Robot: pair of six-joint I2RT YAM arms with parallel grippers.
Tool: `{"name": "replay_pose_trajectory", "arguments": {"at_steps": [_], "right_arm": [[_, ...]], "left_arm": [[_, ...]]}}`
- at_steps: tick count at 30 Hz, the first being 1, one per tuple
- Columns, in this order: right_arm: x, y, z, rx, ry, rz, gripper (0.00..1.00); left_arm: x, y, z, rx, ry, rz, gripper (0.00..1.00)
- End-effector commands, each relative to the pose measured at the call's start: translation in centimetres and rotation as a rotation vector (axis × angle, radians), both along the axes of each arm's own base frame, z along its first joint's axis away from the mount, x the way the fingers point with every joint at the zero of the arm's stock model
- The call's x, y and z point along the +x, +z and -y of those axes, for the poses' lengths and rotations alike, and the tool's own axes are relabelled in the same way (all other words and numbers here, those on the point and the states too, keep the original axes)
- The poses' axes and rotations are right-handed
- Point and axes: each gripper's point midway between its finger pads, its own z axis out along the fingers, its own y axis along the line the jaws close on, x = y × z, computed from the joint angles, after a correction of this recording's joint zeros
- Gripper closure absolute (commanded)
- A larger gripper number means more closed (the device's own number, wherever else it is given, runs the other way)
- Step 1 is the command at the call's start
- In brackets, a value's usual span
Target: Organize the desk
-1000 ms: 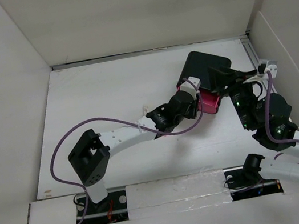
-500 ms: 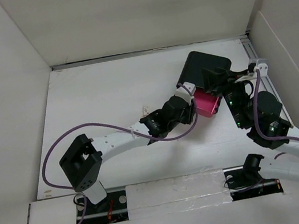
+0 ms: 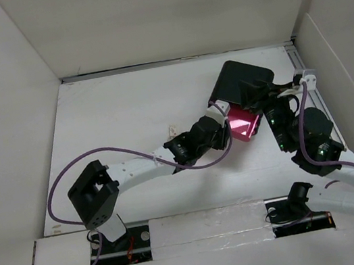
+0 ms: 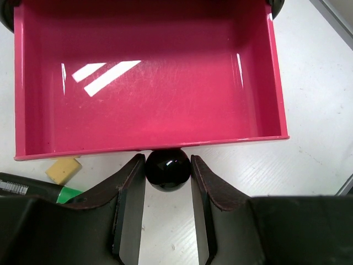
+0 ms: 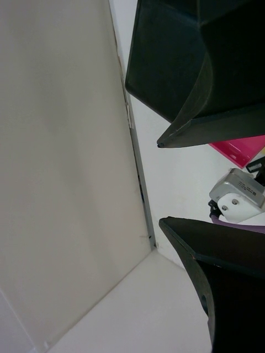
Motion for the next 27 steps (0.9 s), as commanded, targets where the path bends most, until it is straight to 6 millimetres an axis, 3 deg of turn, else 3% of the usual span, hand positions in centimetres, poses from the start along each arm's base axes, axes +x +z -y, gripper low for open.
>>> {"name": "replay_pose_trajectory", "arguments": {"at_steps": [1,4,7,14,21,25,27], "right_arm": [[-0.1,2.0,0.6,0.053,-0.006,0.046,0.42],[-0.1,2.0,0.5,0.052,-0.006,0.045,0.42],[-0.1,2.0,0.6,0.053,-0.005,0.047,0.42],[0.1,1.8,0.3,0.050,0.005,0.047,0.42],[0.1,1.7,0.5,0.052,-0.002,0.048,0.42],[0.1,1.8,0.6,0.049,-0.005,0.048,0.41],[0.1,1.7,0.4,0.052,0.006,0.048,0.40]], "left_arm": [[-0.2,0.9,-0.9,-0.015,0.021,0.007,0.82],[-0.1,0.9,-1.0,-0.014,0.026,0.011,0.62],[0.1,1.4,-1.4,-0.015,0.047,0.025,0.49],[0.6,3.3,-2.4,-0.057,0.101,0.064,0.24],[1.0,4.8,-4.5,-0.103,0.182,0.101,0.18],[1.0,6.0,-6.8,-0.150,0.261,0.122,0.12],[1.4,5.0,-8.0,-0.152,0.285,0.106,0.10]]}}
